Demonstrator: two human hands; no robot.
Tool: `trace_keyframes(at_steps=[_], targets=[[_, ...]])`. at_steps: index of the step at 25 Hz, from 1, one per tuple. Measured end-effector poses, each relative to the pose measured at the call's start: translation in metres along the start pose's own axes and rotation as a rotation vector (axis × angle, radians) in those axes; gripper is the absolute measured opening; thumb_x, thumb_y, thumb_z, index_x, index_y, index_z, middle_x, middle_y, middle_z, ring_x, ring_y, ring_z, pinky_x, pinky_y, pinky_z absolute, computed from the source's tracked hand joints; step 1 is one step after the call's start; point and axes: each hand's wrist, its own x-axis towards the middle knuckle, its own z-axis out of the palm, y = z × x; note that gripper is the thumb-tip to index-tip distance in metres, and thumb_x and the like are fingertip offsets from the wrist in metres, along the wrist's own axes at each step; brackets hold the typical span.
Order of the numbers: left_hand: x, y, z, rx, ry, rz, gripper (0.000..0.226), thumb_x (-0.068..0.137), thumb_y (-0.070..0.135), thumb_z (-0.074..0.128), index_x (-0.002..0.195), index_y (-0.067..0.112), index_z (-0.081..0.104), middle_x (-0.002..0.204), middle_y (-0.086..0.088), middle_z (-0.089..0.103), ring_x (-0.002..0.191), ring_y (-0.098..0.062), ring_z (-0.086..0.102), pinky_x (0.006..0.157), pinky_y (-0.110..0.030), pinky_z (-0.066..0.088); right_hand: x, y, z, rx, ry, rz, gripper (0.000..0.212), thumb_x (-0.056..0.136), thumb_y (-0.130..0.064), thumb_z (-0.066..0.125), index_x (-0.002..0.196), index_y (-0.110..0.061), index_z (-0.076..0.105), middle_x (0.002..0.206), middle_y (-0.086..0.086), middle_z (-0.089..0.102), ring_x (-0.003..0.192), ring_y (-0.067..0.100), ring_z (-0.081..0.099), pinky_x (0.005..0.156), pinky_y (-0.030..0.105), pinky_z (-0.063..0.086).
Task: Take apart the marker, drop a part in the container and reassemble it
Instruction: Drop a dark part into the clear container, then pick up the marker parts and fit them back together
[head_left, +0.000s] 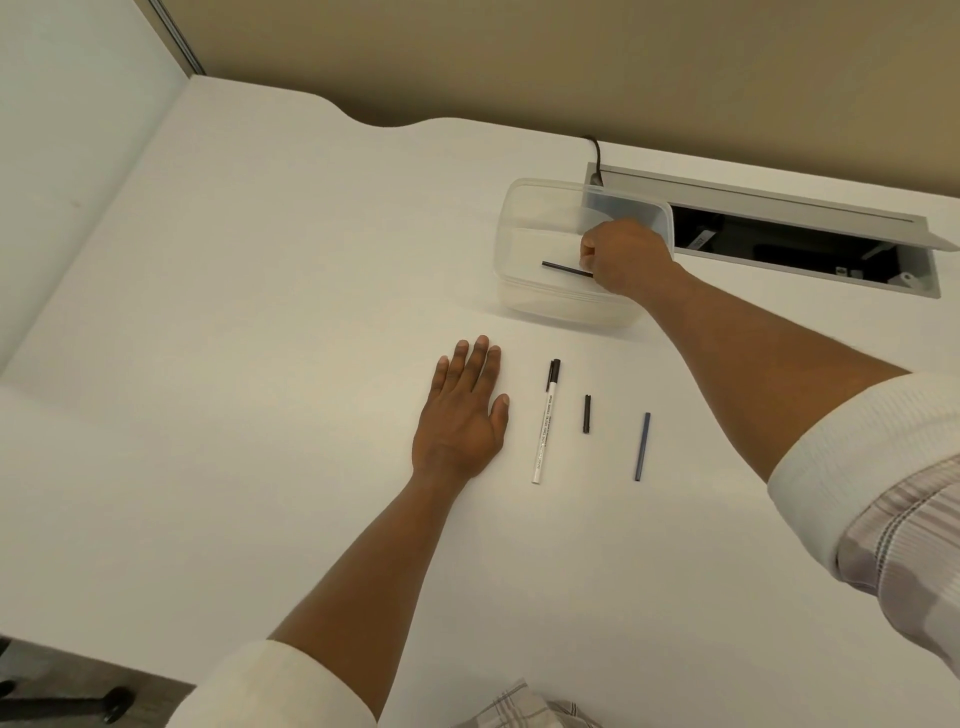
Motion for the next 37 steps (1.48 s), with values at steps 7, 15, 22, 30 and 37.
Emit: trace_keyframes(at_steps=[7,15,22,30,37], targets=[[-0.001,0.0,-0.001,0.003,-0.013,0.001,0.061,0.1,0.035,0.033,0.156,0.018,0.015,0.165,0.002,0.01,0.153,-0.018,0.003,0.125,-0.038,0.003,-0.016,0.005,-0.017,0.093,0.18,-0.095,0.019,0.099,-0.018,0.048,0.096,-0.012,0.066,0.095,0.011,0.064,0.106,0.032,0.054,0.072,0.034,0.039],[-0.002,0.0,-0.003,0.007,-0.037,0.003,0.06,0.102,0.034,0.032,0.156,0.019,0.012,0.165,0.003,0.006,0.153,-0.017,0.0,0.125,-0.037,0.0,-0.065,0.029,-0.06,0.15,0.509,-0.147,0.022,0.092,-0.009,0.038,0.091,-0.007,0.06,0.094,0.014,0.061,0.091,0.035,0.048,0.078,0.049,0.044],[-0.007,0.004,-0.003,0.047,-0.088,-0.019,0.059,0.103,0.034,0.026,0.156,0.018,0.004,0.166,0.0,-0.001,0.153,-0.02,-0.006,0.124,-0.04,-0.004,-0.115,0.067,-0.026,0.215,0.43,0.038,0.028,0.095,-0.02,0.052,0.121,-0.008,0.056,0.121,0.013,0.059,0.112,0.034,0.052,0.092,0.047,0.045],[-0.038,0.004,-0.002,0.047,-0.111,-0.012,0.06,0.103,0.032,0.027,0.156,0.018,0.003,0.165,-0.002,-0.005,0.152,-0.021,-0.009,0.124,-0.041,-0.005,-0.193,0.066,0.062,0.263,0.279,0.143,0.041,0.094,-0.023,0.057,0.131,-0.007,0.049,0.13,0.014,0.056,0.117,0.035,0.052,0.097,0.044,0.042],[-0.053,0.012,-0.002,0.094,-0.129,-0.004,0.058,0.103,0.027,0.026,0.156,0.014,0.005,0.165,-0.009,-0.003,0.152,-0.027,-0.005,0.125,-0.04,0.0,-0.256,0.051,0.132,0.241,0.237,0.211,0.053,0.097,-0.023,0.052,0.144,-0.002,0.039,0.155,0.015,0.036,0.144,0.032,0.031,0.118,0.04,0.022]])
